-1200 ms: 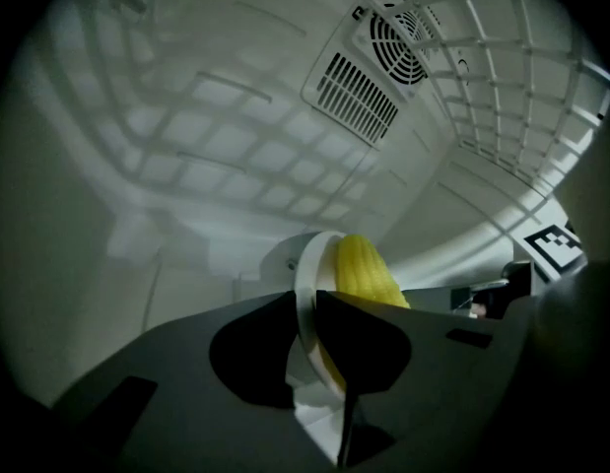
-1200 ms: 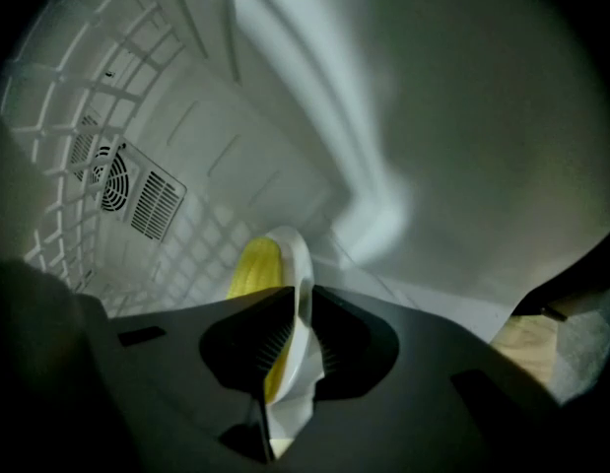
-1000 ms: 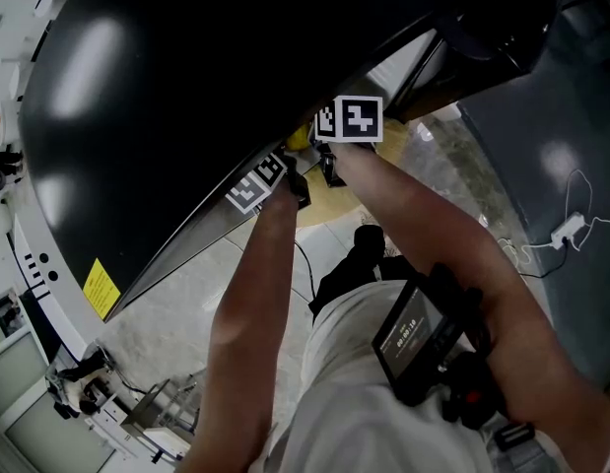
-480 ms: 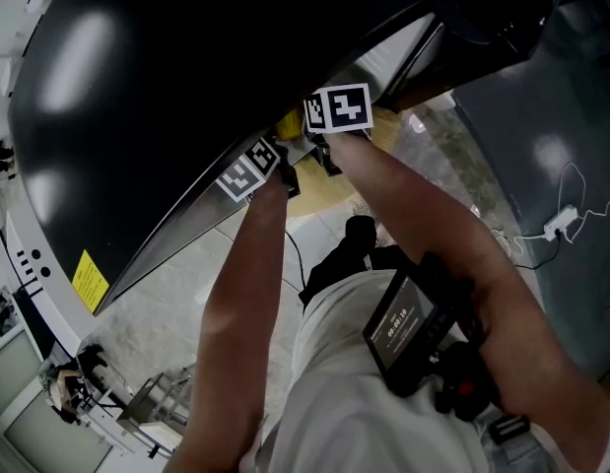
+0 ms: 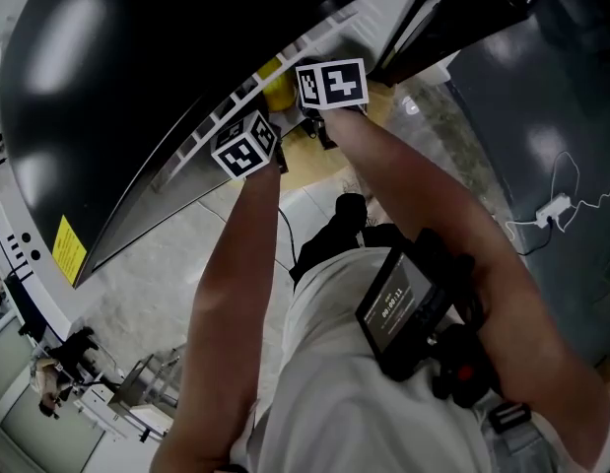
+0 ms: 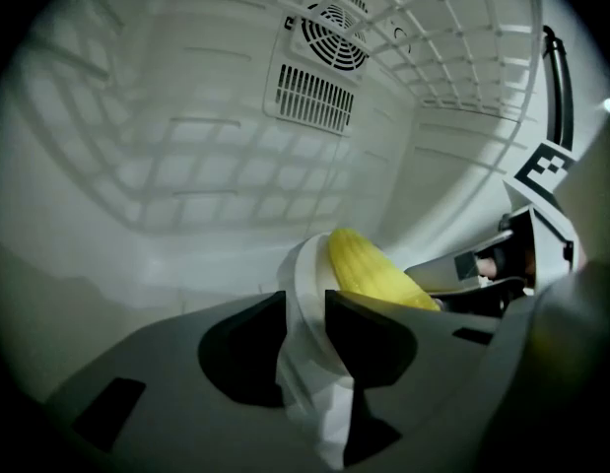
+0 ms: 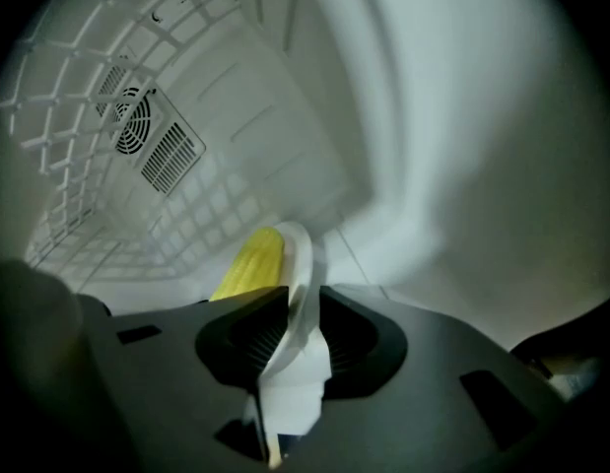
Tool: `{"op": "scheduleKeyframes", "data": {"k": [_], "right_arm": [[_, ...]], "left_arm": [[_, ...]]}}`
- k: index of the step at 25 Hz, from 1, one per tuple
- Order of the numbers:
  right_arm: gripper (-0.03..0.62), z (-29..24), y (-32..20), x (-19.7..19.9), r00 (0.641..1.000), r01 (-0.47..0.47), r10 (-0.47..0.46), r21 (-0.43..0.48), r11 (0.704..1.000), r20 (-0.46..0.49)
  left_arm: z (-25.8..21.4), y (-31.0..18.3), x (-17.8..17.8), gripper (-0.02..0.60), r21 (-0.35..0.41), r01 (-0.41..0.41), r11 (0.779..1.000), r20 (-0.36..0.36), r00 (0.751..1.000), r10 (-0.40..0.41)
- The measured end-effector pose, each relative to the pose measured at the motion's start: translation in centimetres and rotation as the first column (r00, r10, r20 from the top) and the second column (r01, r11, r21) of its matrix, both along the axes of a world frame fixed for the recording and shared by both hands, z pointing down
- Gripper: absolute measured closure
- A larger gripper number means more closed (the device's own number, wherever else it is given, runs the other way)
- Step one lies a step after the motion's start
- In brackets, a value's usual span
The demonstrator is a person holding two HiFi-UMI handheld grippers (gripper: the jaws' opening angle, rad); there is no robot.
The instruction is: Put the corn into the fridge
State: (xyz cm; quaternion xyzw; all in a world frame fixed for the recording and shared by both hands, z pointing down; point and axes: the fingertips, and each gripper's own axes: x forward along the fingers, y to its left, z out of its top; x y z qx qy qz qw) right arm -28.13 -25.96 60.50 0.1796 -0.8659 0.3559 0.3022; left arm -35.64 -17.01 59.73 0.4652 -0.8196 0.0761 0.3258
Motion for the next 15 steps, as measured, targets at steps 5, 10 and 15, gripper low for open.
{"op": "scheduleKeyframes", "data": {"k": [5,10,15], "right_arm": [[0.517,-0.2,-0.6,0.2,1.000,-0.017,0.017,0.016,1.000,0.013],[0.517,-0.4,-0.4,0.4,0.999,-0.013,0.013,0.018,1.000,0.040],[0.517,-0.8,-0.1,0.5,0.999,-0.006,0.005,0.020,1.000,0.053]], "left_arm": [[-0.5,0.7,-0.4,0.477,0.011,-0.011,1.000,0.049,0.999,0.011],[-0.7,1.8,0.1,0.477,0.011,-0.060,0.998,0.094,0.994,0.059],[-1.4,2.3,0.7,0.477,0.036,-0.093,0.995,0.086,0.992,0.090]]}}
